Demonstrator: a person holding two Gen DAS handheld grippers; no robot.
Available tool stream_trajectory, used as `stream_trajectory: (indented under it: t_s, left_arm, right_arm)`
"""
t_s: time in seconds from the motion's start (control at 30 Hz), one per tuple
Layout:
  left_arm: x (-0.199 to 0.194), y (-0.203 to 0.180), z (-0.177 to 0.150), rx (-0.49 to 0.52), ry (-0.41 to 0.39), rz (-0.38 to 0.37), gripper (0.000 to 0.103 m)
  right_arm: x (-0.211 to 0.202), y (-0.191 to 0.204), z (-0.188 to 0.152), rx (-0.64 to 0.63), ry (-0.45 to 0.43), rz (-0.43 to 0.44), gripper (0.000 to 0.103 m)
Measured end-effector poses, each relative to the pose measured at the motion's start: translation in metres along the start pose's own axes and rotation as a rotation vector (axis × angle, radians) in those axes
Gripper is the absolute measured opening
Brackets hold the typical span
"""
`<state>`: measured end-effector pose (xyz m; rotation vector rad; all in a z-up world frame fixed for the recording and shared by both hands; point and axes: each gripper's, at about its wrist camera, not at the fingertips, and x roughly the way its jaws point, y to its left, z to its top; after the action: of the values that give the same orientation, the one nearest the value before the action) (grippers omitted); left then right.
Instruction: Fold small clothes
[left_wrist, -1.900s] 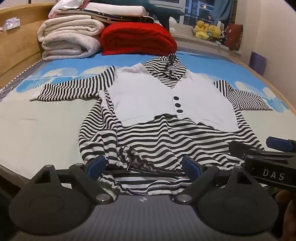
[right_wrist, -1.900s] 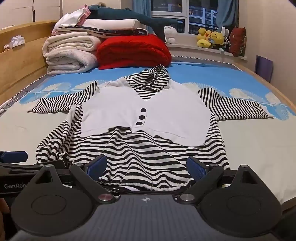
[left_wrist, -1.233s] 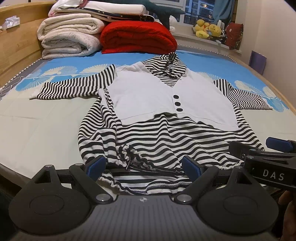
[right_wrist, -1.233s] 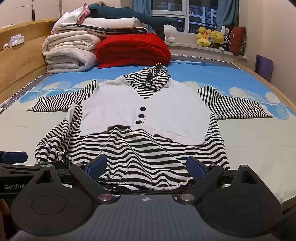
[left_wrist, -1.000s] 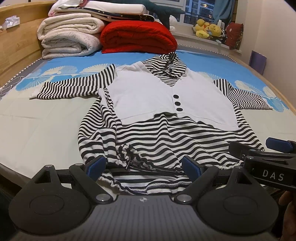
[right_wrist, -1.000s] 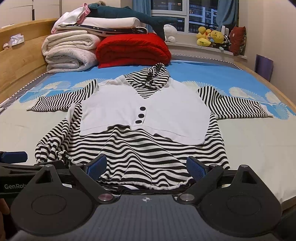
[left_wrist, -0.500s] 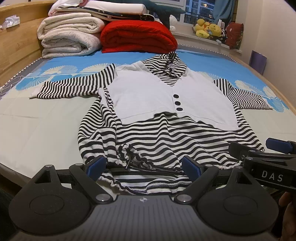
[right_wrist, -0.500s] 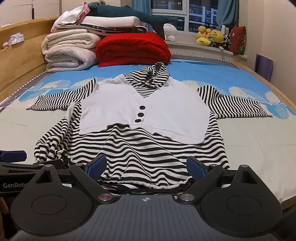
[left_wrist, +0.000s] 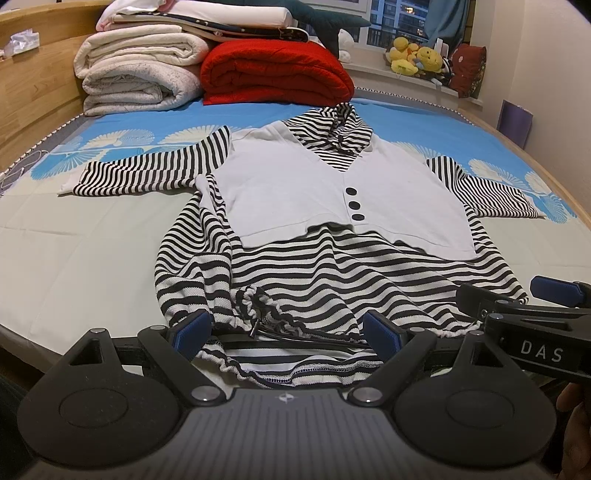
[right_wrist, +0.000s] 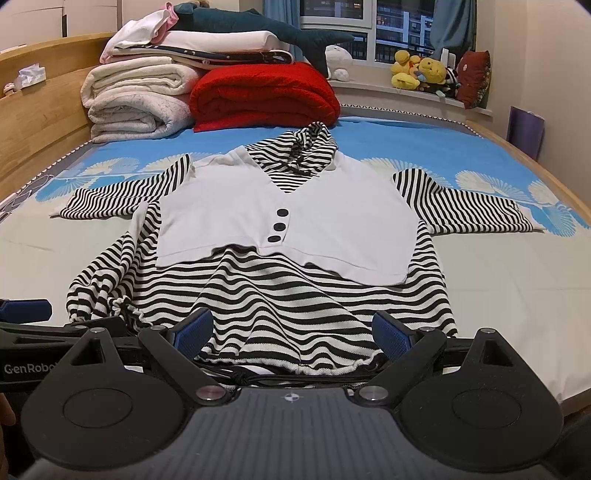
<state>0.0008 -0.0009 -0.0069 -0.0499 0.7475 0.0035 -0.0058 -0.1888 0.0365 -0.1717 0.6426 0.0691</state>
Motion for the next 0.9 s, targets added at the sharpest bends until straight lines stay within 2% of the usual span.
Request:
stream_trajectory:
  t_s: [0.23,0.33,0.4,0.47,0.57,0.6,0.63,0.7,0.8,0.9]
  left_arm:
    - [-0.004,0.002,0.002,-0.023,-0.025,-0.019,0.091]
    - [-0.011,0.011,0.019,-0.065,-0.082,-0.048,0.075]
    - [-0.016,0.026,0.042,-0.153,-0.155,-0.127,0.064]
    - [-0.018,0.042,0.069,-0.178,-0.212,-0.147,0.053]
    - [-0.013,0.064,0.117,-0.180,-0.253,-0.143,0.047]
    - [-0.005,0.070,0.132,-0.182,-0.256,-0.138,0.045]
    - [0.007,0.077,0.145,-0.187,-0.236,-0.129,0.039]
    - [0.034,0.092,0.170,-0.198,-0.219,-0.101,0.032]
    - [0.075,0.115,0.201,-0.210,-0.203,-0.055,0.022]
    - [0.121,0.136,0.215,-0.190,-0.193,0.007,0.021]
  right_arm:
    - [0.002,-0.001,-0.001,-0.007,0.002,-0.009,0.093]
    - [0.001,-0.004,-0.001,0.006,0.002,-0.009,0.093]
    - [0.001,-0.007,0.002,0.046,0.031,0.000,0.093]
    - [0.000,-0.012,0.005,0.072,0.042,-0.002,0.092]
    - [-0.001,-0.014,0.012,0.087,0.089,-0.014,0.084]
    - [-0.002,-0.013,0.014,0.066,0.111,-0.039,0.078]
    - [-0.003,-0.012,0.017,0.044,0.121,-0.061,0.074]
    - [-0.007,-0.013,0.021,0.032,0.069,-0.062,0.067]
    - [-0.013,-0.021,0.033,0.029,0.004,-0.028,0.064]
    - [-0.010,-0.033,0.058,0.038,-0.037,0.036,0.065]
